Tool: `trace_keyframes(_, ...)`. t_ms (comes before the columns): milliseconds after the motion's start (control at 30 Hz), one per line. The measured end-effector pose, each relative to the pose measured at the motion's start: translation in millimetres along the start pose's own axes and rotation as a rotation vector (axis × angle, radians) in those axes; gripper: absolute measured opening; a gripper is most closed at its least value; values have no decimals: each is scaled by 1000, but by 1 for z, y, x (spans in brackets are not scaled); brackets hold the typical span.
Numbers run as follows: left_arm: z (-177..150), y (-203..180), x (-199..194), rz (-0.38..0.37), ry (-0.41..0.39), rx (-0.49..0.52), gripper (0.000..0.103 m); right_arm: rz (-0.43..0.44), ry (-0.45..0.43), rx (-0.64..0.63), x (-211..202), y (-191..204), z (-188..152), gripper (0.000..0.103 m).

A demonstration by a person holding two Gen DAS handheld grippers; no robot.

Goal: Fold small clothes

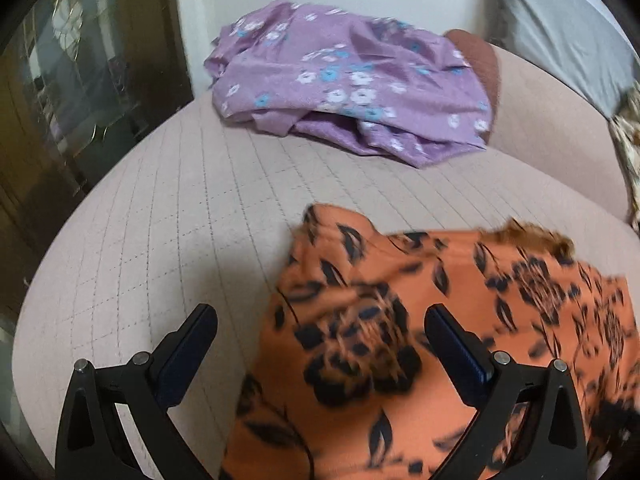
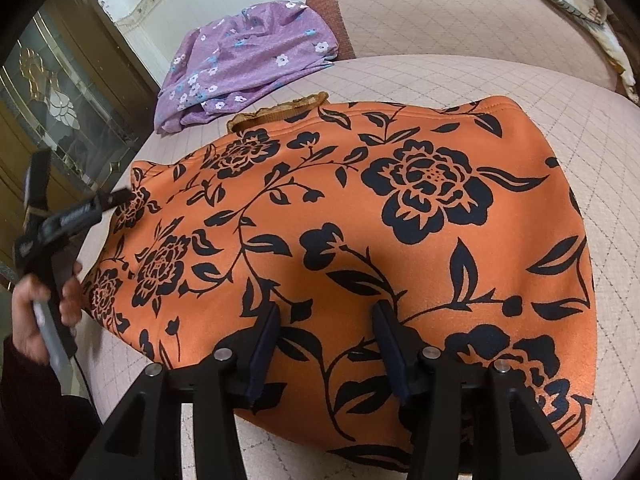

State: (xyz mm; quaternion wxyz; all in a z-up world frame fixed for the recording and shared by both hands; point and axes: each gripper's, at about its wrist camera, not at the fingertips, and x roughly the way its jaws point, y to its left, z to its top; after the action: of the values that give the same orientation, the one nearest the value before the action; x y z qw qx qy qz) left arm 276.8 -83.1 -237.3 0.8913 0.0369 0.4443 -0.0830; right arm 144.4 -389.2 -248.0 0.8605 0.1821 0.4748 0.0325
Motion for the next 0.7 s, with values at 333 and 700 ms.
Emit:
trace_keyframes(333,5,42,52,-2,154,-156,103,9,0,-6,2,2,2,57)
trace_keyframes(700,-3,47,1,120,-59,-170,102,63,-45,80,-15,-15,13,57)
